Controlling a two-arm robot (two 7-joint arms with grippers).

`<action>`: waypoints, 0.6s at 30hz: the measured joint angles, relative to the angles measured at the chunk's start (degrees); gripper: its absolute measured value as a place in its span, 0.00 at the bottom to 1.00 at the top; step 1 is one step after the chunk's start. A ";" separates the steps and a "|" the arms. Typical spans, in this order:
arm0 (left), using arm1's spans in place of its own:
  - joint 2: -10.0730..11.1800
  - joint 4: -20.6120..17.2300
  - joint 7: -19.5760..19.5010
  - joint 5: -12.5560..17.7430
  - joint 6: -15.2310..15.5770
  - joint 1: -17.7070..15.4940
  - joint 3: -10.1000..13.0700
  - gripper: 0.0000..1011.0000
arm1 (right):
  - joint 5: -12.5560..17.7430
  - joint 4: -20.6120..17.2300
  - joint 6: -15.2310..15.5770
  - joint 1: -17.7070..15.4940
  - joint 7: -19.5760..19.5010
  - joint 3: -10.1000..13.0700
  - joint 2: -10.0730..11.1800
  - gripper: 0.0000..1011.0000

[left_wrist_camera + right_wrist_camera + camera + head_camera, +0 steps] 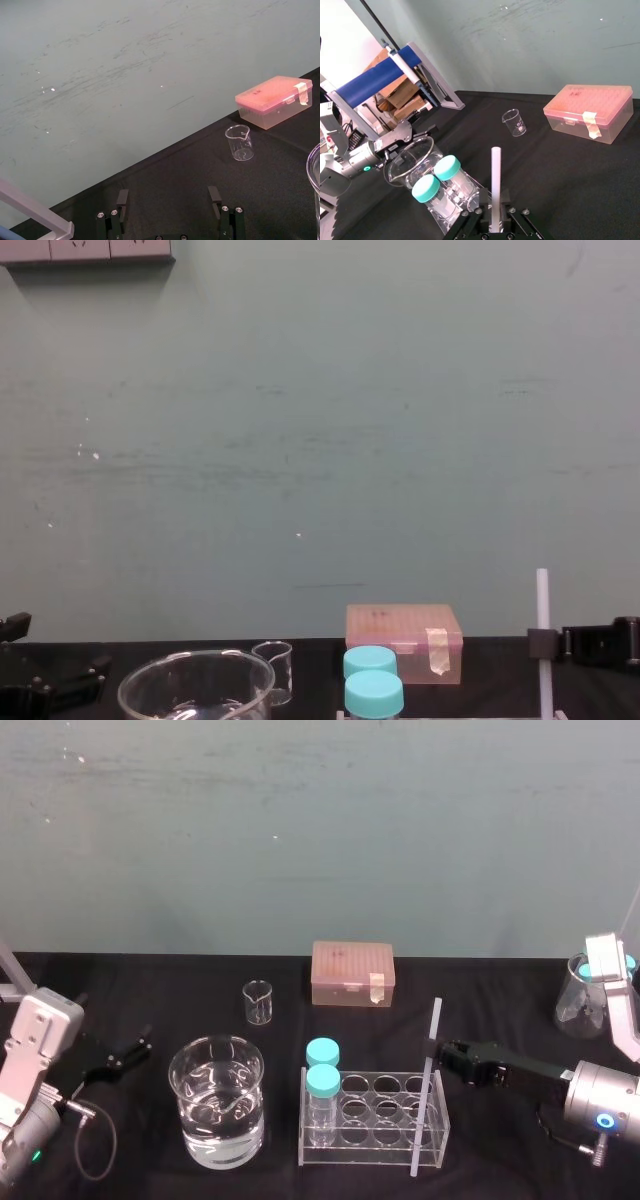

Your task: Pick up the stirring rod with one hand, then place it down.

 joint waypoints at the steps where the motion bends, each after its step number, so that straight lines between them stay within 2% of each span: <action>1: 0.00 0.00 0.00 0.00 0.00 0.00 0.00 0.99 | 0.00 0.00 0.00 0.00 0.00 0.00 0.00 0.15; 2: 0.00 0.00 0.00 0.00 0.00 0.00 0.00 0.99 | 0.00 0.00 0.00 0.00 0.00 0.00 0.00 0.14; 3: 0.00 0.00 0.00 0.00 0.00 0.00 0.00 0.99 | 0.00 0.00 0.00 0.00 0.00 0.00 0.00 0.08; 11: 0.00 0.00 0.00 0.00 0.00 0.00 0.00 0.99 | 0.00 -0.09 -0.11 -0.04 -0.04 0.00 0.03 0.07; 18: 0.00 0.00 0.00 0.00 0.00 0.00 0.00 0.99 | -0.28 -5.08 -3.09 -0.91 -1.27 1.62 1.81 0.07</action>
